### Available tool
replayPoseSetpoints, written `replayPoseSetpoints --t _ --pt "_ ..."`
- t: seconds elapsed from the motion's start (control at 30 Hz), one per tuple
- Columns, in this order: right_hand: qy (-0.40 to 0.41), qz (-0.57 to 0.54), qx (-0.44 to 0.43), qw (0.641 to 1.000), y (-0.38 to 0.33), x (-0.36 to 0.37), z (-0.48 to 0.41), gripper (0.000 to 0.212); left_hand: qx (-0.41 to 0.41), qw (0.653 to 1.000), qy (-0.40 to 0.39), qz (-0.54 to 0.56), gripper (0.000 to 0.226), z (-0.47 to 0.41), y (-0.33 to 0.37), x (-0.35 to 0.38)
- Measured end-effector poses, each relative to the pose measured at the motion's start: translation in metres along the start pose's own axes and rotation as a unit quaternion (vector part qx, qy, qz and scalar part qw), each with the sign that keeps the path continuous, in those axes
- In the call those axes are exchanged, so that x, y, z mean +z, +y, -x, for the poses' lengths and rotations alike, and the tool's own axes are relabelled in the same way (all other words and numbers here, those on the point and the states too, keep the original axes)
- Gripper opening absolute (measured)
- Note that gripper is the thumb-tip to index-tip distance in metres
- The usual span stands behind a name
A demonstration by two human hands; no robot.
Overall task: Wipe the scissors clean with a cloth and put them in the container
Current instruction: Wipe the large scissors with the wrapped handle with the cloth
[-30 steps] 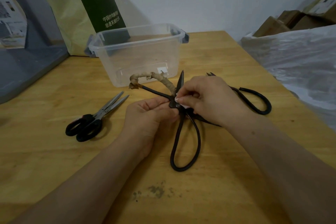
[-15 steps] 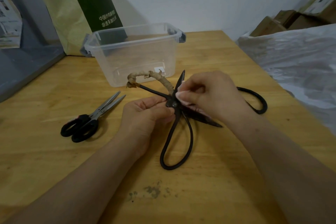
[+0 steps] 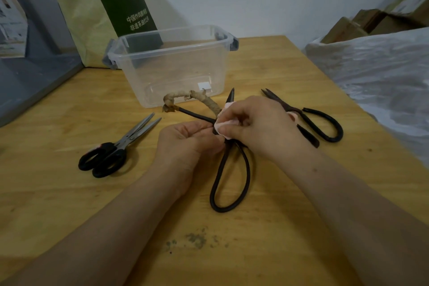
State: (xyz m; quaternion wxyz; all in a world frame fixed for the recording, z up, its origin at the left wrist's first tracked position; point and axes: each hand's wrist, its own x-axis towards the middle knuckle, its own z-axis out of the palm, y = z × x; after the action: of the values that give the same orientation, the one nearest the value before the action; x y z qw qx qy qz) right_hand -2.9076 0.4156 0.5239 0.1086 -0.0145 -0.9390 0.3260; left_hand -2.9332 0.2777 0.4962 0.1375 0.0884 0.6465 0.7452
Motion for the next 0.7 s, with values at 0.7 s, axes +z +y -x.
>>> replayPoseSetpoints --t 0.7 --pt "0.043 -0.108 0.036 0.993 0.013 -0.002 -0.005 0.008 -0.014 1.000 0.027 0.001 0.023 -0.001 0.002 0.003"
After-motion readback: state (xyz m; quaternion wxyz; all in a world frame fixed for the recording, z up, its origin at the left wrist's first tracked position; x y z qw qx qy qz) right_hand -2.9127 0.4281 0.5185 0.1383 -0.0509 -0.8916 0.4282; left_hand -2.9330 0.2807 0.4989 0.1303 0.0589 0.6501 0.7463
